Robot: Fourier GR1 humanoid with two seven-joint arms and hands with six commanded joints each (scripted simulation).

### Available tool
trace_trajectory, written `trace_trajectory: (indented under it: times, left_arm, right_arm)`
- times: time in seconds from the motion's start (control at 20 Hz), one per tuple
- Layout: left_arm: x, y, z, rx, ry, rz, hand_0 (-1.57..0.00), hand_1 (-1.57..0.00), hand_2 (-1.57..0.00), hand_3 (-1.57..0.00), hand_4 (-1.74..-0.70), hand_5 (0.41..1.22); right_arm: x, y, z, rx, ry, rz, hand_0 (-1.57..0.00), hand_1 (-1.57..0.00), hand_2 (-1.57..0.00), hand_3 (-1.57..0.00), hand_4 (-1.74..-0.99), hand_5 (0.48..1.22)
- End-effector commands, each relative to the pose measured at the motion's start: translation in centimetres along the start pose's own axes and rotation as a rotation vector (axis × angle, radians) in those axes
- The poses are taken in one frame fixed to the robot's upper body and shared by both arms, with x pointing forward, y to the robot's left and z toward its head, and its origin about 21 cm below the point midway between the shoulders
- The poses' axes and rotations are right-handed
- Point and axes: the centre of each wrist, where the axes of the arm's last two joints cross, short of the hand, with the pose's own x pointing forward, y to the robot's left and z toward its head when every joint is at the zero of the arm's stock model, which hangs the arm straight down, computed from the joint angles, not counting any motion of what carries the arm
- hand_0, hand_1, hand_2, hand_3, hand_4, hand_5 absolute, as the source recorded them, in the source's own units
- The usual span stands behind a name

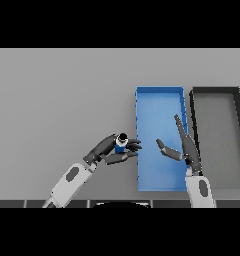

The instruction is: Pick up the blue pipe and place it into the blue bin.

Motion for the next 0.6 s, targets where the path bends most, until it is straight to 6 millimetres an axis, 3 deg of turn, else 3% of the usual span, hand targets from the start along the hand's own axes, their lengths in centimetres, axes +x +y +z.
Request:
trace_trajectory:
  times: [0.0,0.25,0.35,0.45,0.55]
  left_arm:
    - [-0.1,0.0,0.4,-0.005,-0.003,0.004,-1.57,-1.57,-1.57,-1.57,-1.47,1.22]
    - [-0.1,0.3,0.3,-0.015,0.01,0.003,-1.57,-1.57,-1.57,-1.57,-1.47,1.22]
    - [0.0,0.3,0.5,-0.015,-0.003,0.004,-1.57,-1.57,-1.57,-1.57,-1.47,1.22]
    - [-0.3,-0.3,0.4,-0.025,0.003,-0.006,-1.57,-1.57,-1.57,-1.57,-1.47,1.22]
    - [-0.2,0.1,0.4,-0.027,-0.003,-0.01,-1.57,-1.57,-1.57,-1.57,-1.47,1.221]
  right_arm:
    - [0.0,-0.1,0.2,-0.001,-0.008,-0.002,0.0,0.0,0.0,0.0,-1.124,0.574]
    - [0.1,1.8,3.3,-0.102,0.023,-0.015,0.0,0.0,0.0,0.0,-1.123,0.578]
    - [0.3,2.6,4.6,-0.153,0.044,-0.021,0.0,0.0,0.0,0.0,-1.157,0.578]
    - [0.5,2.4,4.8,-0.177,0.049,-0.019,0.0,0.0,0.0,0.0,-1.191,0.577]
    - [1.0,2.6,4.7,-0.179,0.001,-0.066,0.0,-0.02,-0.02,0.0,-1.178,0.569]
